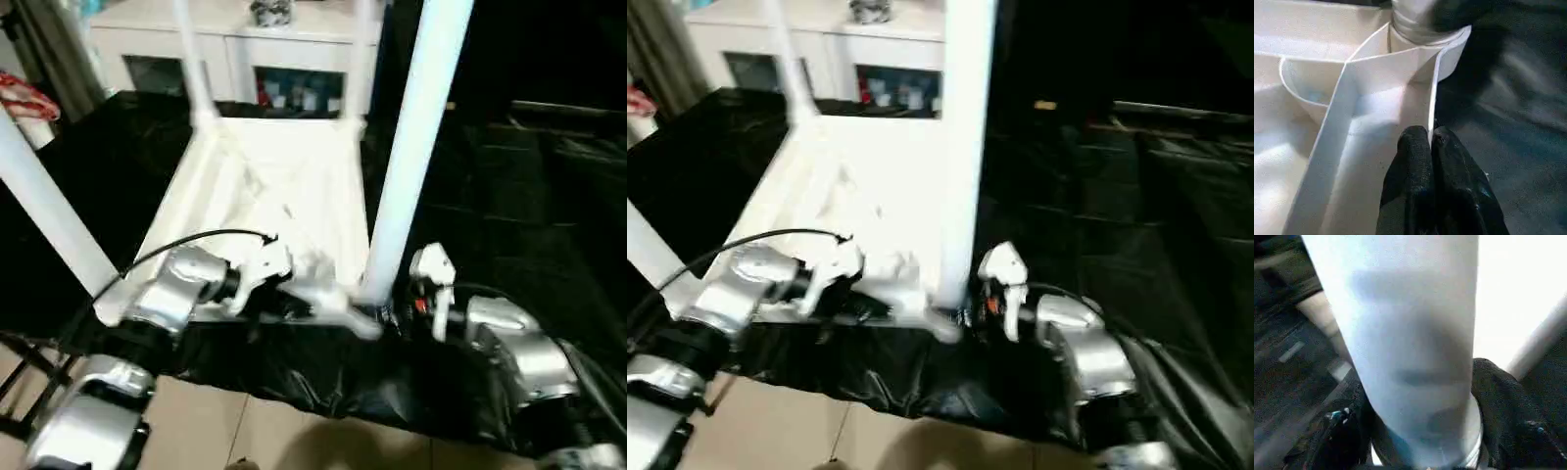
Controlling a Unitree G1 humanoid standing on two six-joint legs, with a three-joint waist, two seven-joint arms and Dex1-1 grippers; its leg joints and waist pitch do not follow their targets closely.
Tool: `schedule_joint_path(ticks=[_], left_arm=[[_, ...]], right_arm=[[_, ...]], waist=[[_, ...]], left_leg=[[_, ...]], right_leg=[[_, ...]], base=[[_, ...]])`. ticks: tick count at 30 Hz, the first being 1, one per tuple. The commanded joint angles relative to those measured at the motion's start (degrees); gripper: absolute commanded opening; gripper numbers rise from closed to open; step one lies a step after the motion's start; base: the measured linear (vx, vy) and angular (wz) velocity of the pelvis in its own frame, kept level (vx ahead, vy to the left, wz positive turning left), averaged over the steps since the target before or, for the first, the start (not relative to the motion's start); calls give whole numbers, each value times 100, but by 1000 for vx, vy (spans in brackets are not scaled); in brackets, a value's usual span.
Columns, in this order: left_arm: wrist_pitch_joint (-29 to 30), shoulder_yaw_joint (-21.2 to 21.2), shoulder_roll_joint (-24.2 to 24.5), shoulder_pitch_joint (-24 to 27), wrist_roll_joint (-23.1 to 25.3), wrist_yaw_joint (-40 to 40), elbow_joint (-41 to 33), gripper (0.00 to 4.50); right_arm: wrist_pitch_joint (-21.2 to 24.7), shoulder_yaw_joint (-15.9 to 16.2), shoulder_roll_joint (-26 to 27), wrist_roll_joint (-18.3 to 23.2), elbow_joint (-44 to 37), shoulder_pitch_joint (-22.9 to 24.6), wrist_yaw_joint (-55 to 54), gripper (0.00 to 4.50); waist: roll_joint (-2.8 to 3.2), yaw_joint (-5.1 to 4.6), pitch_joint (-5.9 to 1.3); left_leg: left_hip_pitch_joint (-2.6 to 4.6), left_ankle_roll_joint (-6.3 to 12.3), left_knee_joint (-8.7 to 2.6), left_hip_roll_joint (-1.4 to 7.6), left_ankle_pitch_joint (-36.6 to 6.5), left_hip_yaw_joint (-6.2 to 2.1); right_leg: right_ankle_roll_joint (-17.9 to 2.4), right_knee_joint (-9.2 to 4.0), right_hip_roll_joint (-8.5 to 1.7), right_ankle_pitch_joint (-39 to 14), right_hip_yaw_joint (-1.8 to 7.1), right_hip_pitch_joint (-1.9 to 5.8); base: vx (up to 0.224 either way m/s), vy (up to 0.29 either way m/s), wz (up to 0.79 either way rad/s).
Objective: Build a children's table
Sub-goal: Rotate leg to tighten
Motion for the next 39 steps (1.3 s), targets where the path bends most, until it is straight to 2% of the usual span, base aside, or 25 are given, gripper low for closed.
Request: schedule_joint_path(ticks=[1, 2, 4, 6, 7, 8, 9, 10, 11, 12, 13, 14, 16, 17, 18, 19, 21, 22, 23, 27, 31, 35, 39], left_arm=[[125, 24, -459, 42, -32, 749, -313, 0], [176, 31, -544, 65, -3, 918, -343, 0], [227, 9, -661, 99, 39, 1097, -378, 0], [291, -81, -877, 165, 185, 1481, -423, 0], [330, -99, -955, 193, 207, 1569, -454, 0], [352, -104, -1039, 204, 245, 1714, -465, 0], [375, -125, -1116, 213, 287, 1823, -478, 0], [385, -151, -1169, 221, 318, 1886, -491, 0], [382, -180, -1213, 225, 352, 1943, -496, 0], [372, -211, -1230, 226, 372, 1939, -500, 0], [372, -211, -1230, 226, 372, 1939, -500, 0], [368, -241, -1227, 229, 379, 1911, -521, 0], [356, -250, -1186, 232, 342, 1805, -548, 0], [307, -251, -1123, 243, 336, 1694, -579, 0], [288, -238, -1091, 251, 339, 1666, -593, 0], [268, -230, -1042, 268, 312, 1572, -629, 0], [235, -228, -931, 302, 246, 1351, -700, 0], [203, -240, -845, 328, 199, 1183, -748, 0], [139, -257, -732, 358, 139, 949, -796, 0], [35, -290, -457, 382, 119, 499, -838, 0], [-98, -322, -16, 326, 40, -191, -842, 0], [-166, -312, 179, 240, 3, -485, -738, 0], [-263, -280, 325, 96, -27, -752, -525, 0]], right_arm=[[-9, 400, 511, -19, 48, -81, -403, 256], [-12, 397, 594, -66, 50, -58, -536, 256], [-38, 411, 734, -173, 101, -54, -799, 256], [-16, 424, 1039, -371, 275, -115, -1407, 256], [3, 464, 1115, -465, 365, -162, -1593, 256], [-12, 521, 1177, -576, 458, -216, -1758, 256], [-72, 573, 1253, -700, 563, -278, -1881, 256], [-160, 635, 1297, -802, 619, -317, -1928, 256], [-242, 664, 1315, -851, 625, -339, -1977, 256], [-282, 664, 1315, -857, 608, -348, -1999, 256], [-282, 664, 1315, -857, 608, -348, -1999, 312], [-248, 597, 1287, -751, 515, -329, -1928, 326], [-166, 526, 1121, -639, 363, -277, -1690, 332], [-163, 513, 963, -610, 279, -255, -1484, 332], [-157, 526, 903, -601, 264, -259, -1401, 363], [-147, 545, 802, -583, 229, -257, -1255, 372], [-118, 592, 576, -518, 144, -255, -880, 372], [-133, 625, 420, -477, 96, -262, -587, 372], [-182, 674, 236, -432, 27, -271, -239, 372], [-140, 773, -138, -252, -122, -301, 573, 372], [-2, 995, -712, -68, -215, -333, 1901, 372], [19, 1108, -917, -43, -188, -368, 2369, 372], [196, 1203, -1109, 73, -246, -403, 2827, 343]], waist=[[-43, 21, -294], [-42, -1, -308], [-38, -5, -311], [20, -17, -321], [4, -38, -314], [51, -54, -313], [27, -77, -301], [58, -86, -305], [45, -97, -302], [62, -104, -299], [42, -117, -301], [55, -117, -307], [54, -117, -320], [30, -120, -321], [12, -113, -330], [25, -108, -334], [4, -105, -353], [14, -103, -362], [-13, -99, -369], [-11, -99, -374], [-16, -55, -349], [-2, 41, -333], [19, 80, -338]], left_leg=[[-25, -61, -463, 100, -1430, -46], [-16, 39, -437, 86, -1315, -25], [-34, 105, -424, 83, -1172, -15], [-36, 117, -421, 85, -1065, -17], [-45, 110, -430, 85, -1051, -18], [-39, 62, -435, 75, -1123, -21], [-28, 44, -442, 64, -1240, -16], [-13, 38, -437, 67, -1354, -12], [-18, 43, -440, 62, -1374, -13], [-21, 63, -450, 59, -1422, -19], [-35, 100, -446, 57, -1422, -19], [-38, 117, -445, 56, -1398, -22], [-38, 190, -433, 59, -1326, -16], [-45, 211, -432, 63, -1287, -14], [-48, 248, -425, 70, -1207, -15], [-52, 264, -417, 69, -1150, -14], [-68, 358, -390, 70, -960, -10], [-75, 420, -370, 71, -819, -5], [-79, 498, -355, 66, -720, -4], [-80, 666, -329, 74, -608, 10], [-72, 682, -334, 96, -748, 21], [-22, 524, -356, 130, -1019, 28], [-6, 449, -363, 128, -1057, 21]], right_leg=[[-928, -508, -330, -1843, 216, 302], [-938, -509, -302, -1621, 224, 294], [-999, -487, -294, -1324, 229, 297], [-1037, -459, -274, -1055, 228, 292], [-1038, -462, -269, -1016, 226, 296], [-1028, -467, -264, -1081, 216, 302], [-991, -495, -261, -1241, 215, 301], [-958, -514, -272, -1395, 224, 281], [-943, -523, -272, -1439, 223, 286], [-889, -535, -265, -1548, 222, 290], [-851, -539, -267, -1563, 225, 300], [-845, -538, -268, -1550, 225, 303], [-865, -525, -256, -1424, 226, 298], [-873, -523, -256, -1359, 227, 302], [-916, -500, -254, -1217, 223, 310], [-943, -489, -256, -1125, 225, 312], [-1044, -445, -254, -765, 217, 340], [-1112, -425, -261, -530, 219, 337], [-1186, -399, -253, -340, 210, 349], [-1338, -370, -255, -89, 200, 353], [-1379, -379, -255, -302, 190, 341], [-1342, -418, -280, -817, 210, 295], [-1364, -396, -263, -696, 219, 293]], base=[[0, 0, 0], [0, 0, 0], [0, 0, 0], [0, 0, 0], [0, 0, 0], [0, 0, 0], [0, 0, 0], [0, 0, 0], [0, 0, 0], [0, 0, 0], [0, 0, 0], [0, 0, 0], [0, 0, 0], [0, 0, 0], [0, 0, 0], [0, 0, 0], [0, 0, 0], [0, 0, 0], [0, 0, 0], [0, 0, 0], [0, 0, 0], [0, 0, 0], [0, 0, 0]])
